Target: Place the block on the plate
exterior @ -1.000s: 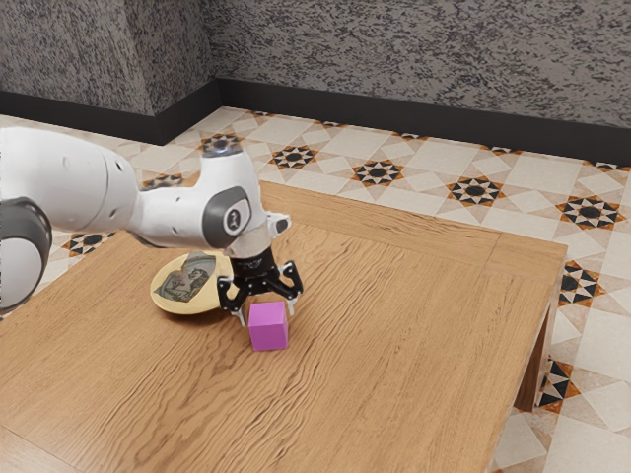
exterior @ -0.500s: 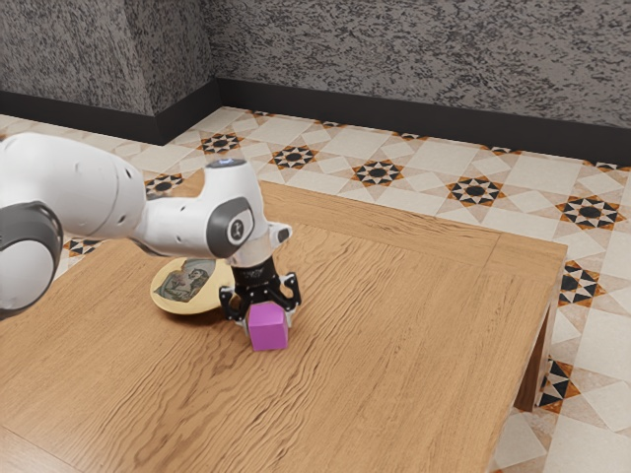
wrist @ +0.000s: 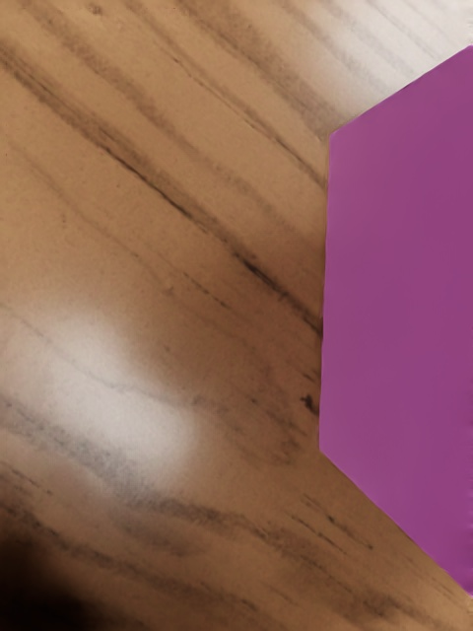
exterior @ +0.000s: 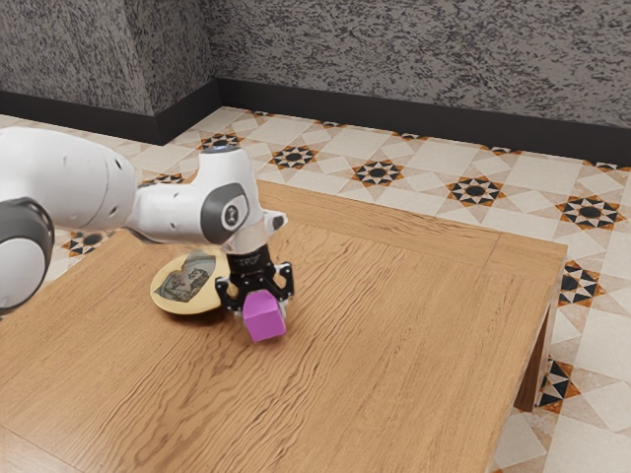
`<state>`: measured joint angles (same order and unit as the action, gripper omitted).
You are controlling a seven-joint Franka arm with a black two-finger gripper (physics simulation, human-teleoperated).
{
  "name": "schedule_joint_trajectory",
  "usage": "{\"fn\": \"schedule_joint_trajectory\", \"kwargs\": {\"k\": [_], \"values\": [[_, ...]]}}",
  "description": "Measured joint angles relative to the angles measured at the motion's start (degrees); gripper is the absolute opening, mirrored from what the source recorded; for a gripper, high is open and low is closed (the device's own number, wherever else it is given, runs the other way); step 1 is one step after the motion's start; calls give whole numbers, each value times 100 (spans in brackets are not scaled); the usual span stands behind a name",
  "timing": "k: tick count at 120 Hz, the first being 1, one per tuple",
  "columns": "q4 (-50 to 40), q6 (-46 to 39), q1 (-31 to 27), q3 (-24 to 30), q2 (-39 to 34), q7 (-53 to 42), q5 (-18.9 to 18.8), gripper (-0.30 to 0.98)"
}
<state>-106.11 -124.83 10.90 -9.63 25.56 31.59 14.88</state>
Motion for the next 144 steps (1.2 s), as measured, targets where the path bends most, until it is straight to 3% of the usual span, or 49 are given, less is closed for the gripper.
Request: {"fn": "schedule_joint_trajectory", "kwargs": {"k": [48, 97, 144], "values": [[1005, 974, 2, -298, -342, 19, -295, 43], [2129, 1536, -29, -999, 319, -42, -720, 43], [2261, 1670, -341, -1319, 816, -203, -788, 45]]}}
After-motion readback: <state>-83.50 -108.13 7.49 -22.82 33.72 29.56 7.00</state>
